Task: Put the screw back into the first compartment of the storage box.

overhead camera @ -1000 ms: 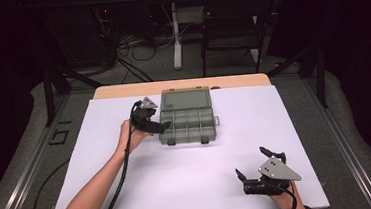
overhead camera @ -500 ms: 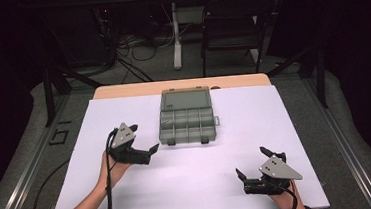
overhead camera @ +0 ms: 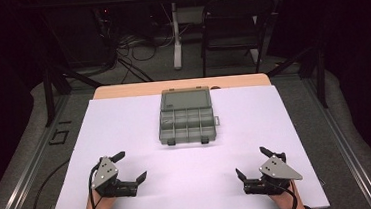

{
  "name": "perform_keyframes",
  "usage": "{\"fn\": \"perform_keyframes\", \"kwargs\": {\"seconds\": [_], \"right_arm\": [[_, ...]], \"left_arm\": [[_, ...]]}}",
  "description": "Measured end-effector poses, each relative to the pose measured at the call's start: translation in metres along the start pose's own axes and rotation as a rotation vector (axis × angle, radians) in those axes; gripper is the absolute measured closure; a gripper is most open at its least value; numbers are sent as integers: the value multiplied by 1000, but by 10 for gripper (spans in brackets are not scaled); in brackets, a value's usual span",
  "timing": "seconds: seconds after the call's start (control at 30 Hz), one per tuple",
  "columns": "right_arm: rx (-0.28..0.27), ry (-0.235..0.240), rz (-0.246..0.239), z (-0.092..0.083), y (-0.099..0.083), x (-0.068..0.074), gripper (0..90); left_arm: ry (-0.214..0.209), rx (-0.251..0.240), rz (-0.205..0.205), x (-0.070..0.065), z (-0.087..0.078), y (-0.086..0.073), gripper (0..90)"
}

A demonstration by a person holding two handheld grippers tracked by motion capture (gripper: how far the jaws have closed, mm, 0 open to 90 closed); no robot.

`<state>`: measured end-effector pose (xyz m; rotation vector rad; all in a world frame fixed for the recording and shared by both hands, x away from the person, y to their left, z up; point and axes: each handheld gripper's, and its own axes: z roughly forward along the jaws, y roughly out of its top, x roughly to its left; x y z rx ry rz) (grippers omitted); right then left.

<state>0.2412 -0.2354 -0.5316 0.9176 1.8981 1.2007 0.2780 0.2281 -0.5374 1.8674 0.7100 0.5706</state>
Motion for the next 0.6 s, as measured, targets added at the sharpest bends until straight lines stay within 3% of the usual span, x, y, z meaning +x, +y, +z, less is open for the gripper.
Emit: {"fn": "perform_keyframes", "kwargs": {"seconds": [0.17, 0.23, 0.27, 0.6], "right_arm": [[-16, -10, 4, 1, -1, 0, 0], [3, 2, -1, 0, 0, 0, 0], [-18, -9, -2, 1, -1, 1, 0], [-4, -1, 2, -1, 0, 0, 0]], "left_arm": [[30, -4, -6, -3, -7, -10, 0], [49, 1, -6, -1, -10, -16, 0], [51, 2, -9, -1, -11, -16, 0], [70, -8, -31, 4, -12, -16, 0]]}}
